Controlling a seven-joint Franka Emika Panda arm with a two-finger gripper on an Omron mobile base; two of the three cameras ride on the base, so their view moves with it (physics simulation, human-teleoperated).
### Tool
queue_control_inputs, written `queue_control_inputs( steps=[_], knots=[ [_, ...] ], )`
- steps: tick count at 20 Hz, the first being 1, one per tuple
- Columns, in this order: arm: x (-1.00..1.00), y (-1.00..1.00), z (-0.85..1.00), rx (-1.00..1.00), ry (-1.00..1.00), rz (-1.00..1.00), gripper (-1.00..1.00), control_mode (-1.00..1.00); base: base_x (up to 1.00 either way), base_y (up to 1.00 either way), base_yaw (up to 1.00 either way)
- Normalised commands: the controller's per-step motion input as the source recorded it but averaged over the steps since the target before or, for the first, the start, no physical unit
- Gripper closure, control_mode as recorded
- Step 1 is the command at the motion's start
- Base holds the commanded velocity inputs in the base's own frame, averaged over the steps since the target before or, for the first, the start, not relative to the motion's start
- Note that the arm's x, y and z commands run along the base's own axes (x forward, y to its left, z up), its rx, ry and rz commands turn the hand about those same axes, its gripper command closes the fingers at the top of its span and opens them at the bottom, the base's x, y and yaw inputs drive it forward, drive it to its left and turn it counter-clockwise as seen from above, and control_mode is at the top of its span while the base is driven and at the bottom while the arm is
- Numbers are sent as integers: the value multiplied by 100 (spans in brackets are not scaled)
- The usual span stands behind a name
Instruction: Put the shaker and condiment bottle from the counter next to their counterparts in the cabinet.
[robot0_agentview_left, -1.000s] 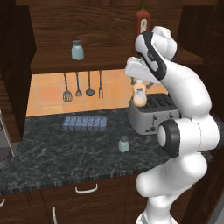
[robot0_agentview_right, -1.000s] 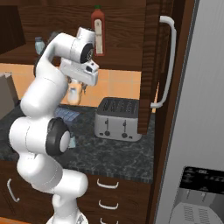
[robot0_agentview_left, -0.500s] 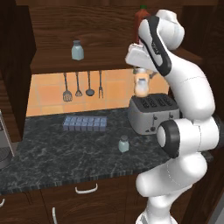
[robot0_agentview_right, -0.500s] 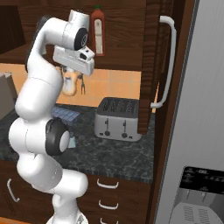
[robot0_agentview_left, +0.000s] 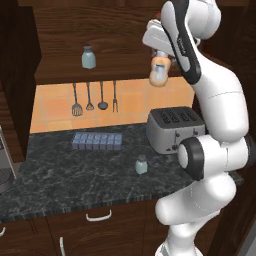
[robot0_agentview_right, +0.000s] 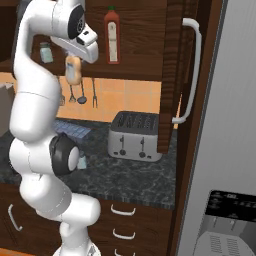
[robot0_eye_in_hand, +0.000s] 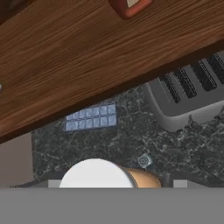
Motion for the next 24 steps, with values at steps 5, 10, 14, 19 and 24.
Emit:
queue_control_inputs(
  steps=[5, 10, 14, 19, 24],
  knots=[
    [24, 9, 20, 0, -7, -4, 100, -100, 0, 0, 0],
    [70, 0, 84, 0, -21, -11, 100, -100, 0, 0, 0],
    [15, 10, 19, 0, -6, -3, 100, -100, 0, 0, 0],
    [55, -25, -1, 0, 1, 0, 100, -100, 0, 0, 0],
    [35, -22, 0, 1, 1, -1, 100, -100, 0, 0, 0]
  ],
)
